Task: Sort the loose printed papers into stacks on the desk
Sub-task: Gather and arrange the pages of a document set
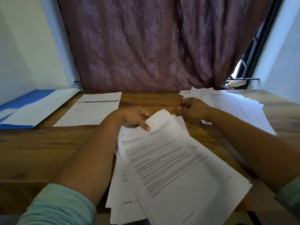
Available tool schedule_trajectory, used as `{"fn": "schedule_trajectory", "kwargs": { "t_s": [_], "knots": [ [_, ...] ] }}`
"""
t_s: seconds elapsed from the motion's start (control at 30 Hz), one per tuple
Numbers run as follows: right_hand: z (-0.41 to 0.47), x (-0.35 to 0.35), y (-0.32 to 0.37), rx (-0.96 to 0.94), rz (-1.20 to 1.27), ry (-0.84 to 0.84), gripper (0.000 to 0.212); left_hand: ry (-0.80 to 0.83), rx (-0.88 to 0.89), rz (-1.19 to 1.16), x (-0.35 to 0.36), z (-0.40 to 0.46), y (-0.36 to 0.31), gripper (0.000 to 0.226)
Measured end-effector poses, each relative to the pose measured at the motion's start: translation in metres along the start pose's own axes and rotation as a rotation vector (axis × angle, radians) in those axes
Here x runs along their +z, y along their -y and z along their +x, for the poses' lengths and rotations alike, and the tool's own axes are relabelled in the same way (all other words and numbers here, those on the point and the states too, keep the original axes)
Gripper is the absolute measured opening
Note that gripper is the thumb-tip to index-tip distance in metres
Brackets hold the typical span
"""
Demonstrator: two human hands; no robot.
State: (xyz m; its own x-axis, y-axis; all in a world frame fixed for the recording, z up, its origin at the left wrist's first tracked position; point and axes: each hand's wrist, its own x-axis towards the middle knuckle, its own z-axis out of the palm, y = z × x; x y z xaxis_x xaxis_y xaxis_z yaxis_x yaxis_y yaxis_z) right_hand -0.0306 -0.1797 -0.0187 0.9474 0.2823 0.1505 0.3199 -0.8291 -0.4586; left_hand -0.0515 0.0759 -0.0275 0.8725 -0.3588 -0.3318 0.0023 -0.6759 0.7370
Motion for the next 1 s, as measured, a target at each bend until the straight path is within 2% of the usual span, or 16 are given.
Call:
{"fn": "schedule_trajectory", "kwargs": {
  "t_s": [0.07,0.13,0.2,0.33,0.43,0.53,0.67,0.77,0.9,1.0],
  "knots": [
    [0.008,0.017,-0.004,0.07,0.197,0.048,0.023,0.012,0.012,-0.002,0.001,-0.001,-0.001,0.027],
    [0.014,0.024,-0.008,0.071,0.176,0.07,0.021,0.004,0.018,0.018,0.002,-0.001,-0.001,0.026],
    [0.018,0.031,-0.01,0.038,0.121,0.005,0.02,-0.006,0.019,0.04,0.002,-0.001,-0.001,0.026],
    [0.019,0.036,-0.014,-0.024,0.165,-0.062,0.014,0.011,0.04,0.044,0.003,-0.003,-0.002,0.029],
    [0.016,0.034,-0.017,-0.014,0.322,-0.15,0.012,-0.052,0.078,0.035,0.001,-0.006,-0.004,0.023],
    [0.016,0.026,-0.021,-0.009,0.464,-0.222,0.021,-0.083,0.101,0.052,-0.001,-0.006,-0.002,0.027],
    [0.009,0.015,-0.025,-0.028,0.493,-0.153,0.014,-0.071,0.074,0.016,0.001,-0.005,0.001,0.03],
    [0.006,0.012,-0.027,-0.003,0.551,-0.095,0.029,-0.075,0.06,0.005,0.002,-0.005,0.0,0.031],
    [0.004,0.012,-0.027,0.013,0.654,-0.041,0.025,-0.074,0.052,-0.012,0.003,-0.005,0.0,0.032],
    [0.004,0.012,-0.027,0.038,0.675,-0.038,0.03,-0.07,0.05,-0.036,0.004,-0.006,0.0,0.031]
  ]
}}
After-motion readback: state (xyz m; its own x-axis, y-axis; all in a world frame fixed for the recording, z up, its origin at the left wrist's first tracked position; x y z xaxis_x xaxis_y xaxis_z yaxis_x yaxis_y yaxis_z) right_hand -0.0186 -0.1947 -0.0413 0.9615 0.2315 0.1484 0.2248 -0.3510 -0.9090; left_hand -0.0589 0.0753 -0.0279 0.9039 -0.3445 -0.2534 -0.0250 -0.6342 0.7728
